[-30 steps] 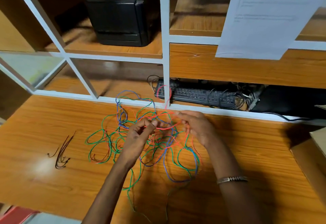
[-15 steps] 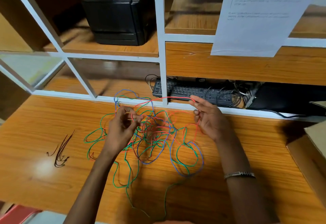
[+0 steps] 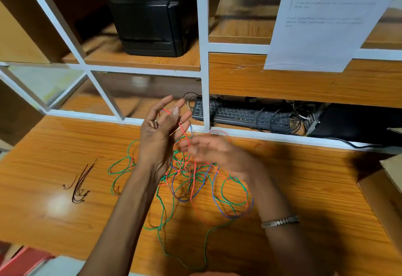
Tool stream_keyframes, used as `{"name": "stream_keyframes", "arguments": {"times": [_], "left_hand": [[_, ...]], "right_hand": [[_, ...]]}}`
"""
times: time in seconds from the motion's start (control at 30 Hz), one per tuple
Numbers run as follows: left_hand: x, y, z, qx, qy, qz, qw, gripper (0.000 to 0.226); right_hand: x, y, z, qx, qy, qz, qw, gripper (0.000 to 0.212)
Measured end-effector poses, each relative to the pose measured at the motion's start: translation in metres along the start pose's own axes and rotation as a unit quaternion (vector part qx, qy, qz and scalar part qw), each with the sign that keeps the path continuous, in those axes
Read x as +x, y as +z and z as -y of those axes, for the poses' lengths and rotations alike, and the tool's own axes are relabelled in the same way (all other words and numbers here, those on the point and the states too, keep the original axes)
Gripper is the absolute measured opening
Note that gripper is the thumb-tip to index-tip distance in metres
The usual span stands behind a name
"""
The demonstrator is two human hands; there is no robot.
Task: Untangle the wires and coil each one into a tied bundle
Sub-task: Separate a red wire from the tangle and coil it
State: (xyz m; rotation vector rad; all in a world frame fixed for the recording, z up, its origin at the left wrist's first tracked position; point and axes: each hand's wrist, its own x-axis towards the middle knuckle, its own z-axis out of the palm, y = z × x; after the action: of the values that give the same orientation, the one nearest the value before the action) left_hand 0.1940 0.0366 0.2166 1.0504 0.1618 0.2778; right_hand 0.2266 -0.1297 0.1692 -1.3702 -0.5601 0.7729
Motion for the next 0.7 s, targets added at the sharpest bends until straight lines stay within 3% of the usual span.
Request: {"name": "stream_keyframes", "arguments": {"times": [0.07,0.17,0.4,0.6,0.7], "left_hand": [[0.006,0.001,0.004,0.022,0.019,-0.008,1.000,0.018],[0.020,-0.015,0.005,0.062,0.053,-0.045,0.996,0.012],[0.049,-0.075,0.004,0.094,0.117,-0.159,0.976,0.014],[0.058,-0.074,0.008,0.106,0.162,-0.174,0.966,0.014],[0.055,-0.070,0.010,0.127,0.147,-0.154,0.969,0.024]], "right_hand": [[0.008,0.018,-0.008,-0.042,0.014,0.040,0.998,0.024],[0.009,0.012,-0.012,-0.073,0.029,0.023,0.997,0.034],[-0.016,-0.039,-0.004,0.152,-0.025,-0.121,0.981,0.023],[-0.014,-0.036,-0.018,0.240,-0.036,-0.121,0.962,0.019],[-0.009,-0.029,-0.025,0.261,-0.041,-0.134,0.955,0.017]]}}
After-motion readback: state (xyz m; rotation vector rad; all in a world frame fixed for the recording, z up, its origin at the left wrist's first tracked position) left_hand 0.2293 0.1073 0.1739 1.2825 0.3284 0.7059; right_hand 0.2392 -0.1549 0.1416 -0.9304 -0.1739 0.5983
